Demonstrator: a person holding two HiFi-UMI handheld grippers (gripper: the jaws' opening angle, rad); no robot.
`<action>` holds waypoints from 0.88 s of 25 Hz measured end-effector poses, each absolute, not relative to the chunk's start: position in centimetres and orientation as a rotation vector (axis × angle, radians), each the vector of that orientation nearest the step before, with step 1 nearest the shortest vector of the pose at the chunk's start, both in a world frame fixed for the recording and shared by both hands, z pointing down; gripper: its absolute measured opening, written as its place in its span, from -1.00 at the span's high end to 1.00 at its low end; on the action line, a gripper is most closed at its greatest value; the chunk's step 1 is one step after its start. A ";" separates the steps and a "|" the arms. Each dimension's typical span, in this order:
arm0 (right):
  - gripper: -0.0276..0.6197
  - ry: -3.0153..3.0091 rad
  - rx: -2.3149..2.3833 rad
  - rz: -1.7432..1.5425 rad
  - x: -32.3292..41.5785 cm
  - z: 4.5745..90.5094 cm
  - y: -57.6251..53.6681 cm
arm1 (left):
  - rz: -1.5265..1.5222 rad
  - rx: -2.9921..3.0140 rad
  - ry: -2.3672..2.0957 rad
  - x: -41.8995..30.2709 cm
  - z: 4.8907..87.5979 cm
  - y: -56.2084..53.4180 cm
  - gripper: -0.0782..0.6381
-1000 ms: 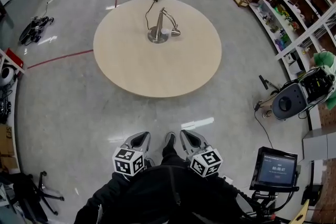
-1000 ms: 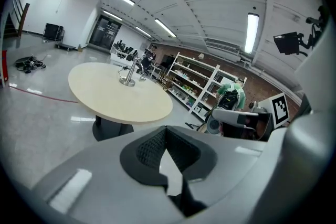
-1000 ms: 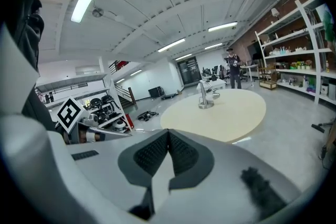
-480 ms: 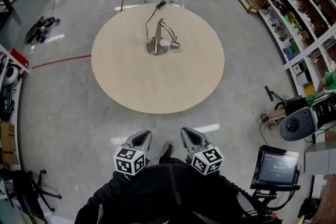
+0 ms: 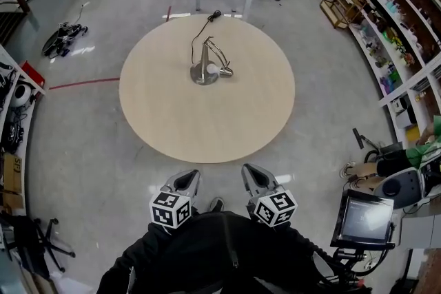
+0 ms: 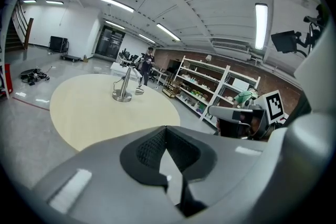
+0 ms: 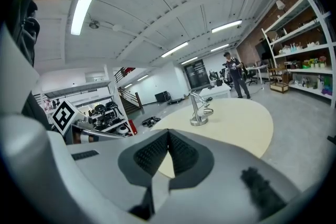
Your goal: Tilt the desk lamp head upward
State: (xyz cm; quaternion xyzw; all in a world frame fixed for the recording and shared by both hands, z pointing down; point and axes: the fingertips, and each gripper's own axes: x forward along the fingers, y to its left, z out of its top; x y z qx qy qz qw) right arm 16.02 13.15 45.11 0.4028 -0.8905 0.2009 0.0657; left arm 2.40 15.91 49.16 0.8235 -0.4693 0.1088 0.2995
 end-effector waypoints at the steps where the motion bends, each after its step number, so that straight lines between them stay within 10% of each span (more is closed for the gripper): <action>1: 0.93 -2.691 1.208 0.611 16.1 45.2 12.8 | 0.289 2.182 -1.256 2.4 49.1 15.6 0.76; 22: 0.93 -2.616 1.398 0.659 16.8 45.8 4.3 | 0.309 2.252 -1.178 1.5 49.1 5.6 0.76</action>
